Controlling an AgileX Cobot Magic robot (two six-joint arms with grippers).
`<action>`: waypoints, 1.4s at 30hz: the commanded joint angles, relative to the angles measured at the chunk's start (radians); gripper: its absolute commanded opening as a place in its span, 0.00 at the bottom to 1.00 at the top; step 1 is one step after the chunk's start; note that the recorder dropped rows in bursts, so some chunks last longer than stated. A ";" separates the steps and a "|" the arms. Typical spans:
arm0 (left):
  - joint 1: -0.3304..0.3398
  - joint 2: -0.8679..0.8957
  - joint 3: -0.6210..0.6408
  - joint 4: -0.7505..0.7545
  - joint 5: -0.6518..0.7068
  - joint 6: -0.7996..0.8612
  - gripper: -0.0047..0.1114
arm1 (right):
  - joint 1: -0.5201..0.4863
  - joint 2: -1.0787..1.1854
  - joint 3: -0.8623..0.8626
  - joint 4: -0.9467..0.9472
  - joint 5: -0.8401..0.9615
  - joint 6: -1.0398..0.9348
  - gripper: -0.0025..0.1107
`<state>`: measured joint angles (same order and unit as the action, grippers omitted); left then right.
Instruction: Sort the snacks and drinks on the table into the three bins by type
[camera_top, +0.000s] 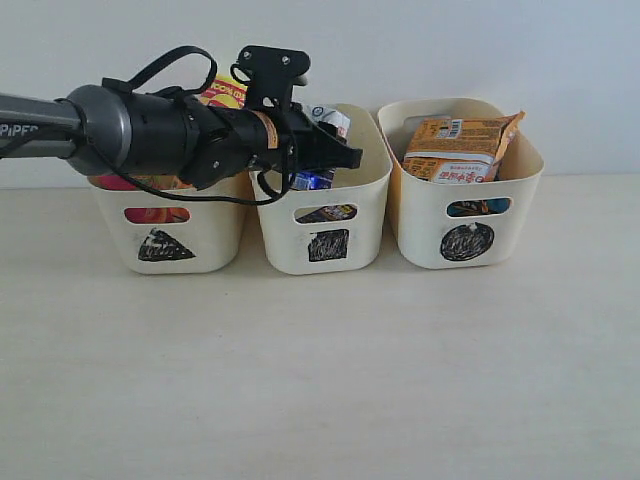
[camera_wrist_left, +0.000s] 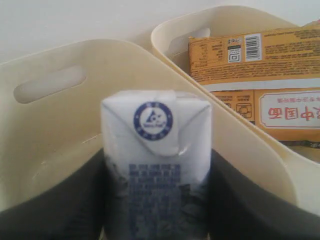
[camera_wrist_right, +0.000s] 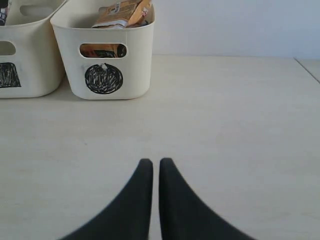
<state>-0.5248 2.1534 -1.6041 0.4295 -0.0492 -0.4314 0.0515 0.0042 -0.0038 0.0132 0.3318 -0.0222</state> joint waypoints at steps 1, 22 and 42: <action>0.008 -0.007 -0.013 0.002 -0.012 0.005 0.45 | -0.001 -0.004 0.004 0.000 -0.004 -0.001 0.04; 0.014 -0.124 -0.013 0.000 0.220 0.001 0.08 | -0.001 -0.004 0.004 0.000 -0.004 -0.001 0.04; 0.204 -0.450 0.255 -0.112 0.413 -0.072 0.07 | -0.001 -0.004 0.004 0.000 -0.009 0.000 0.04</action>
<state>-0.3457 1.7615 -1.4061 0.3287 0.3623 -0.4942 0.0515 0.0042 -0.0038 0.0132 0.3318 -0.0222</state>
